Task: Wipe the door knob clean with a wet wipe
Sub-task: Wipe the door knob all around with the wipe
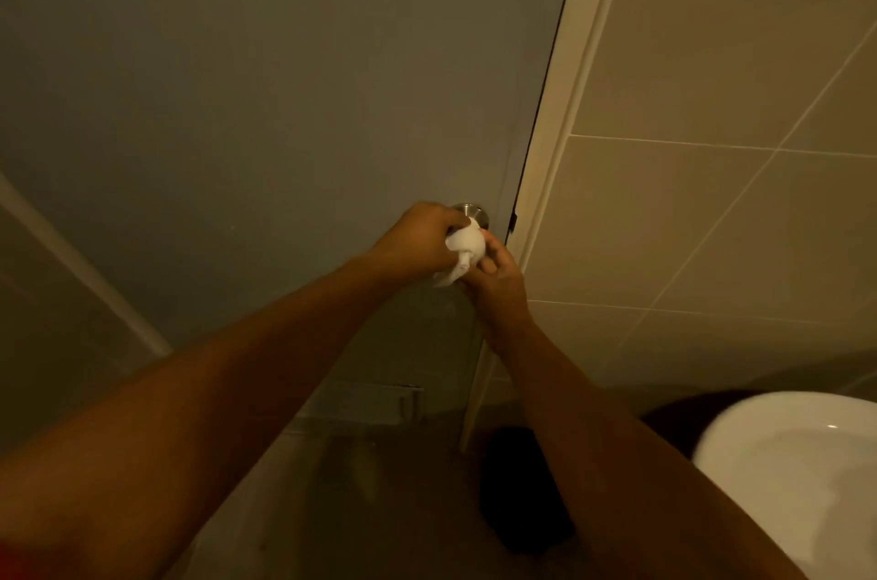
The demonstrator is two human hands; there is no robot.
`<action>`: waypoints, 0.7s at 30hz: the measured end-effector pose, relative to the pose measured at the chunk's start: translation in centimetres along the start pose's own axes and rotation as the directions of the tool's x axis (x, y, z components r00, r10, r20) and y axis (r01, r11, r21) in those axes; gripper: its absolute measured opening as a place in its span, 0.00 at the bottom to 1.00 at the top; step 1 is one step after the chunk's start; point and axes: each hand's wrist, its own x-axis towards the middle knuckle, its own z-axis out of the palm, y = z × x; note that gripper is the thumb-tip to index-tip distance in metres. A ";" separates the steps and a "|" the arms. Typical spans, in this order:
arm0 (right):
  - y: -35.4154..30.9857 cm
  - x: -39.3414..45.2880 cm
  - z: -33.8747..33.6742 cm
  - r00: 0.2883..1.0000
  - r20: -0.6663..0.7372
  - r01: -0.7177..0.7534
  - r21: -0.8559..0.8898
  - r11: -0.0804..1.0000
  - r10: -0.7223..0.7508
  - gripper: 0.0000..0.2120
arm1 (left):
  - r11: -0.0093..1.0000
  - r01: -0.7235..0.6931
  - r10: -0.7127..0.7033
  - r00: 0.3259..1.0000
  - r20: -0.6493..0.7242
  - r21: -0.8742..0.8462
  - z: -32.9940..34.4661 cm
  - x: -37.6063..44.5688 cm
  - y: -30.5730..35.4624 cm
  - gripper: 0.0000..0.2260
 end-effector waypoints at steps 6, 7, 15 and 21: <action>-1.3 0.0 -1.0 0.991 0.016 0.134 -0.249 0.959 -0.134 0.22 | 0.947 0.170 -0.176 0.984 0.002 -0.271 0.3 -0.6 -0.9 0.24; -1.6 0.2 -1.5 0.984 0.029 0.177 -0.353 0.919 -0.178 0.23 | 0.915 0.180 -0.195 0.981 -0.005 -0.362 0.7 -1.0 -1.1 0.24; -3.4 0.9 -2.2 0.938 0.085 0.235 -0.868 0.437 -0.335 0.22 | 0.954 0.158 -0.191 0.975 -0.112 -0.256 1.9 -2.5 -1.4 0.17; -3.4 -0.4 -1.5 0.975 0.039 0.176 -0.736 0.654 -0.220 0.25 | 0.968 0.094 -0.138 0.973 -0.184 -0.231 2.3 -3.2 -1.6 0.19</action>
